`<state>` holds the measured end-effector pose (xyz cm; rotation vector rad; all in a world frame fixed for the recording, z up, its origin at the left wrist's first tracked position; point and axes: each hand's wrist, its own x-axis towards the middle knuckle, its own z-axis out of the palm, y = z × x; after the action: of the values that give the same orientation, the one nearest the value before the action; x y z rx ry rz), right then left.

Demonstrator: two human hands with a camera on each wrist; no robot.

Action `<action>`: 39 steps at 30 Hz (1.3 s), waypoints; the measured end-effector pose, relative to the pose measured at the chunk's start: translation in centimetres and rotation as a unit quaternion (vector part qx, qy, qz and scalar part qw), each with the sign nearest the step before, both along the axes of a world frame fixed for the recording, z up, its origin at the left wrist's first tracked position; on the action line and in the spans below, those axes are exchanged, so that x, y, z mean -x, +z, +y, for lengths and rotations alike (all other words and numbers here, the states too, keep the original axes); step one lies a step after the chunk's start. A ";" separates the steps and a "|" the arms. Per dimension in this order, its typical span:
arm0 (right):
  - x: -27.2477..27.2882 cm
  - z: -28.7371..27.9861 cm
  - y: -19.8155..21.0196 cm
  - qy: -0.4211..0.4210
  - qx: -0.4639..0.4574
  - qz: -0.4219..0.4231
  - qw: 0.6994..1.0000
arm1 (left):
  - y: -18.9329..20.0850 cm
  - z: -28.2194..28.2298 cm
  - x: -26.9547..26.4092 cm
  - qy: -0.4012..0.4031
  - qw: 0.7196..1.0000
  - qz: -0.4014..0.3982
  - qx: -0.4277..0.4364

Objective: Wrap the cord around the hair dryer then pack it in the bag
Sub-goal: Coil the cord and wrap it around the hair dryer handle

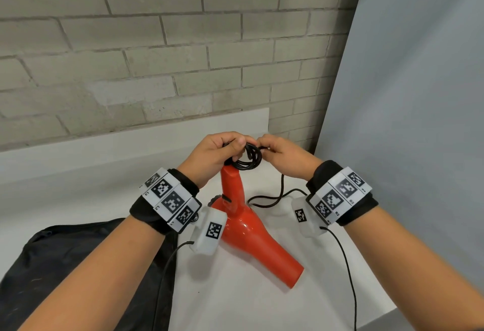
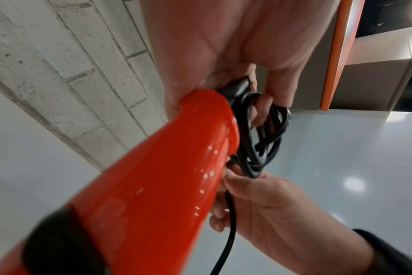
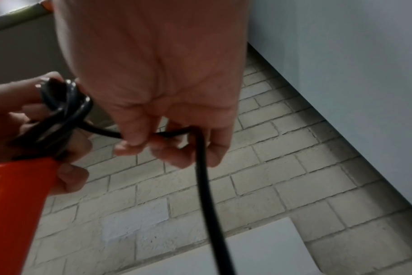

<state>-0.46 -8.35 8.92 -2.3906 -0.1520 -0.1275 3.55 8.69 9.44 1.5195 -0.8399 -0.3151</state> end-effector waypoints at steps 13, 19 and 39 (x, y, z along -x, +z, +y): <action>1.0 1.6 3.0 -0.133 -0.018 -0.182 0.974 | 0.2 -0.4 0.5 -0.066 0.998 0.022 -0.004; 2.5 2.7 3.6 -0.154 -0.047 -0.258 0.953 | -0.1 -0.3 0.0 -0.059 0.998 -0.004 -0.027; 4.6 0.1 -2.1 -0.041 -0.028 -0.044 0.998 | -1.2 0.0 -1.9 0.128 0.991 -0.028 0.013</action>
<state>-5.08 -8.23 6.87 -2.3367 -0.0898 -0.2732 5.49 8.68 8.21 1.5974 -0.6793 -0.0735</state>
